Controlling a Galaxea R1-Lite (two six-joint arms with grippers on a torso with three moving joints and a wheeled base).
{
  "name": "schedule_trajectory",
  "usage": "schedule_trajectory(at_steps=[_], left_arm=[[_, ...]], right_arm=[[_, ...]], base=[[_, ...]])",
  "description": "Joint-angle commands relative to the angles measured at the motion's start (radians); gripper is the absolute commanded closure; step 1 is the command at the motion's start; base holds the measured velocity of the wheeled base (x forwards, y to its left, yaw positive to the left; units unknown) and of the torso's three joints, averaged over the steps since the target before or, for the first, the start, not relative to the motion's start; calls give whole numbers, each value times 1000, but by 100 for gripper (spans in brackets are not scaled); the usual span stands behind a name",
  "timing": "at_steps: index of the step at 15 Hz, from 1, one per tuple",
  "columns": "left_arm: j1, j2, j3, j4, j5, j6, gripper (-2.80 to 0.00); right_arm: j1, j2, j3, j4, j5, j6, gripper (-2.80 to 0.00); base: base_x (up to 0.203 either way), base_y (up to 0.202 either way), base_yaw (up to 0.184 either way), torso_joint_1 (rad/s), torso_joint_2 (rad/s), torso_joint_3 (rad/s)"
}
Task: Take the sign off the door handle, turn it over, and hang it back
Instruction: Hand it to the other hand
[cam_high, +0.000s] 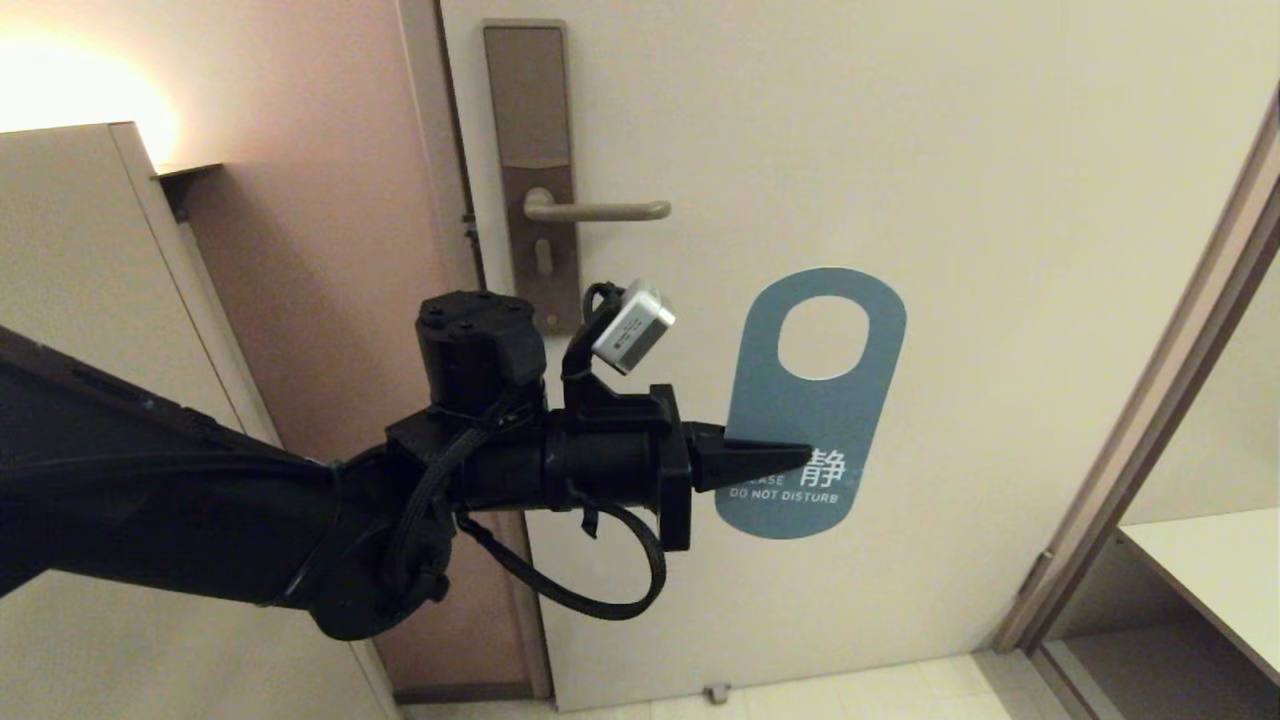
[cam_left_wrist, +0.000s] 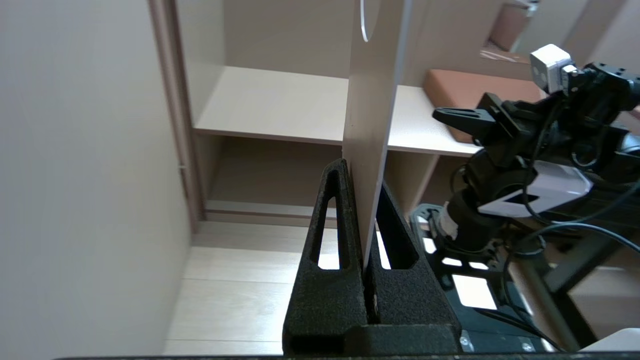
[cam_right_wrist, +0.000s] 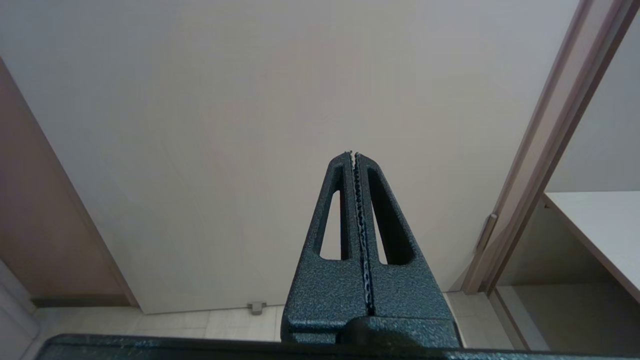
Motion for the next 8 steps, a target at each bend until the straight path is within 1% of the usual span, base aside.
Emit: schedule_trajectory(at_steps=[1,3,6,8], left_arm=[[1,35,-24,-6,-23,-17,0],[8,67,-64,-6,-57,-42,0],[9,113,-145,-6,-61,-52,0],[10,129,-181,-6,-61,-78,0]], right_arm=[[0,0,0,0,0,0,0],[0,0,0,-1,3,-9,0],[0,0,0,24,9,-18,0],[0,1,-20,67,9,-22,0]], base=[[0,0,0,0,0,0],[0,0,0,0,0,0],[0,0,0,0,0,0],[0,0,0,0,0,0]])
